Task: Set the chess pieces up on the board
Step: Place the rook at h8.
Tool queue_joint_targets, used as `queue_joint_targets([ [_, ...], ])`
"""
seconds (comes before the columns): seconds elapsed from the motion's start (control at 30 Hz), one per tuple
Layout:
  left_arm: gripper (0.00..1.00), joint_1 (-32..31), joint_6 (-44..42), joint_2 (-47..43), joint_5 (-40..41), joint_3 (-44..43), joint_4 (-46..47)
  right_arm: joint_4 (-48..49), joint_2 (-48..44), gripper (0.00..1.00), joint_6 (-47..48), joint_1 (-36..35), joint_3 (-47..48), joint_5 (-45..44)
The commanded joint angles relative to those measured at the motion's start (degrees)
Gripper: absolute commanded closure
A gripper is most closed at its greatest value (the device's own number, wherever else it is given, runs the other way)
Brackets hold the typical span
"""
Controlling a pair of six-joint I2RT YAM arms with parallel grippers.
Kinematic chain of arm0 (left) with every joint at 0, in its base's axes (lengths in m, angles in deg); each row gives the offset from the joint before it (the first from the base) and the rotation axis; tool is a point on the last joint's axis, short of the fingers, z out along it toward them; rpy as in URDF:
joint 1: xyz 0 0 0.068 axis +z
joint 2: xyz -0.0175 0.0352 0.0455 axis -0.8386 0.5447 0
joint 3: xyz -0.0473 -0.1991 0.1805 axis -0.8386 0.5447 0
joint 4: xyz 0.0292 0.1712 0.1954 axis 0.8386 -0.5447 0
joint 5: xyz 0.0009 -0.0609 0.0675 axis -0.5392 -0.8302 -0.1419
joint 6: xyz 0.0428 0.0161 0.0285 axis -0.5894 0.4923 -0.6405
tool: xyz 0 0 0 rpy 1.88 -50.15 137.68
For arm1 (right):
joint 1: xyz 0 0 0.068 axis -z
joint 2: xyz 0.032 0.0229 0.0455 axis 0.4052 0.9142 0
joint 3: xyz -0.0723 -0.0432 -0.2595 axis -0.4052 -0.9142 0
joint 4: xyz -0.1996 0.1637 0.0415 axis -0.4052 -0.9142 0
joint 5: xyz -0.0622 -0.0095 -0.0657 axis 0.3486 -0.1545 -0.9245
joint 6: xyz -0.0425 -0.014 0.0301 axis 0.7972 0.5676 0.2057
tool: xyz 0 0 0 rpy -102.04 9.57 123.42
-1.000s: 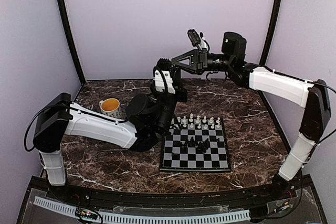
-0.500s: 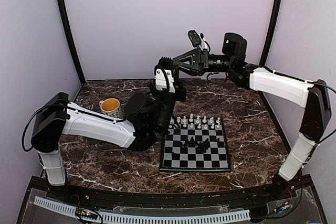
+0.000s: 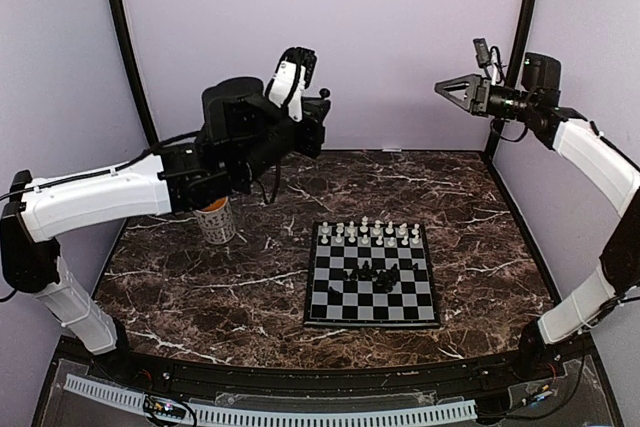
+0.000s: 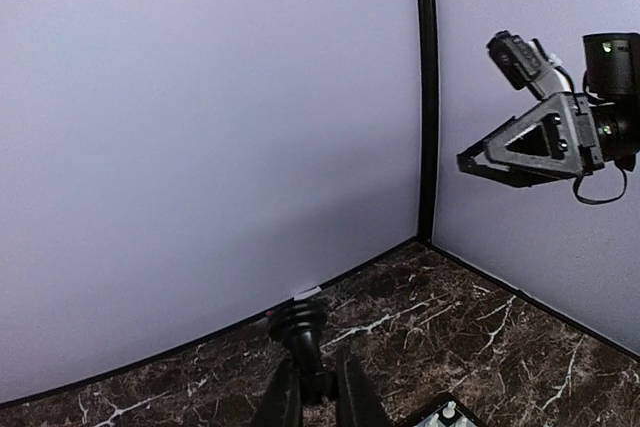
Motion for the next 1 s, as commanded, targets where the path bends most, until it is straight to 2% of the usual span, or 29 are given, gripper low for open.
queue_joint_targets([
  [0.0, 1.00, 4.38, 13.46, -0.82, -15.26, -8.69, -37.23, -13.42, -5.13, 0.37, 20.08, 3.71, -3.67, -4.24],
  [0.23, 1.00, 4.57, 14.70, 6.83, -28.50, -21.11, -63.35, -15.58, -7.50, 0.37, 29.02, 4.30, -12.71, -5.16],
  [0.43, 1.00, 4.61, 15.06, 14.87, -43.34, -25.43, -77.86, -14.32, -7.70, 0.37, 30.97, 4.39, -16.32, -6.25],
  [0.7, 1.00, 4.60, 18.87, 19.36, -57.05, -17.01, -80.94, -13.07, -7.94, 0.38, 31.06, 4.42, -18.33, -5.20],
  [0.97, 1.00, 4.54, 20.79, 23.34, -60.63, -15.11, -82.54, -11.63, -8.04, 0.39, 30.69, 4.40, -20.06, -4.11],
])
